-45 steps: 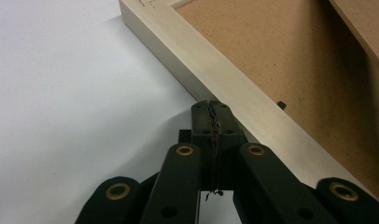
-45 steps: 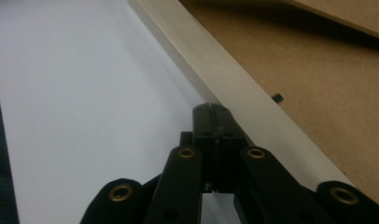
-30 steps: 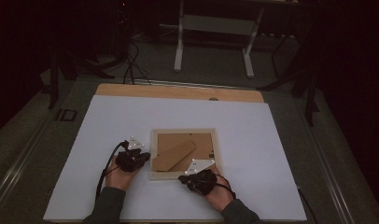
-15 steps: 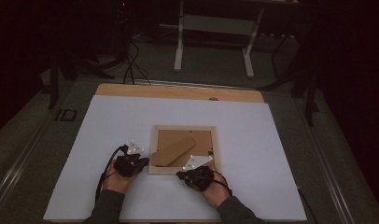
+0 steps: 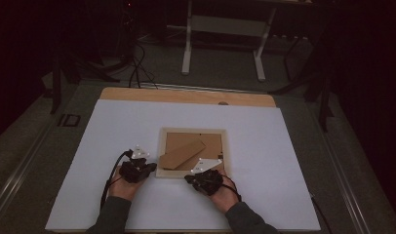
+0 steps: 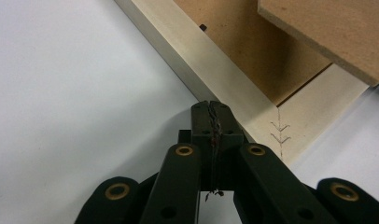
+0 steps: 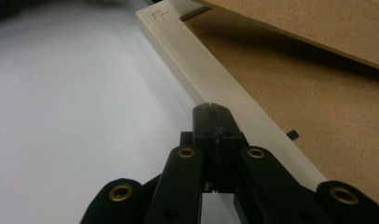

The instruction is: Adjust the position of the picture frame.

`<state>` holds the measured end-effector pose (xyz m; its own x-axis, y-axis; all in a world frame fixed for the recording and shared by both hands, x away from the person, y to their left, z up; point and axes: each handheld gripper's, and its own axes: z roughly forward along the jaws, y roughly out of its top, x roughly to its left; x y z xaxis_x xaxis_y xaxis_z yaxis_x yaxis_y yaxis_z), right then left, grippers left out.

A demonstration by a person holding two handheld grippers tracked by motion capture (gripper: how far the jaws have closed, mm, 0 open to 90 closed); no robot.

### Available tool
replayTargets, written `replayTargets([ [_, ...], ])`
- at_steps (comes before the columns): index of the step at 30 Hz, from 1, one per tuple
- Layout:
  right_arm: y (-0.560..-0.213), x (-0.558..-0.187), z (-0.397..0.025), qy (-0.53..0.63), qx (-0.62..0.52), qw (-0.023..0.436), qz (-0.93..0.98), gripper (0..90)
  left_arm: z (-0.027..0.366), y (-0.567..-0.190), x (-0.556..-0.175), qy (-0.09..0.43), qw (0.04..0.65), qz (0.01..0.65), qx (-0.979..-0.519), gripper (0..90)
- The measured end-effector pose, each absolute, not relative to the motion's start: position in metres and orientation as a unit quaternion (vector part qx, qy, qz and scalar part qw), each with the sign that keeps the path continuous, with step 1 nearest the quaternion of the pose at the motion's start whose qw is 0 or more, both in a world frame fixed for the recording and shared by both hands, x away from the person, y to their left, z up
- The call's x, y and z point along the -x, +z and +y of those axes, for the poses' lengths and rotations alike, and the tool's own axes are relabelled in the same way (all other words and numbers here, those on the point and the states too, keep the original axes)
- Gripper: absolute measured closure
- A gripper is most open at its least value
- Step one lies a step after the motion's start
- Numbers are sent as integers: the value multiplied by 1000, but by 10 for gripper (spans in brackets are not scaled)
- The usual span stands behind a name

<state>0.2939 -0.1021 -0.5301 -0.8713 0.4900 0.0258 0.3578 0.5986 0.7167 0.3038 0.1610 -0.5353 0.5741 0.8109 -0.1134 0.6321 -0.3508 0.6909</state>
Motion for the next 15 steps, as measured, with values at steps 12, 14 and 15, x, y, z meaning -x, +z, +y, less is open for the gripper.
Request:
replayTargets([
  [12,-524,-286,-113,384,-234,80,890,874,161,-535,-306,132,356,448,-810,880],
  [14,-521,-284,-120,387,-236,83,888,860,161,-535,-305,134,355,449,-809,868],
  [15,-519,-284,-124,388,-239,84,886,851,161,-535,-305,135,355,449,-809,861],
])
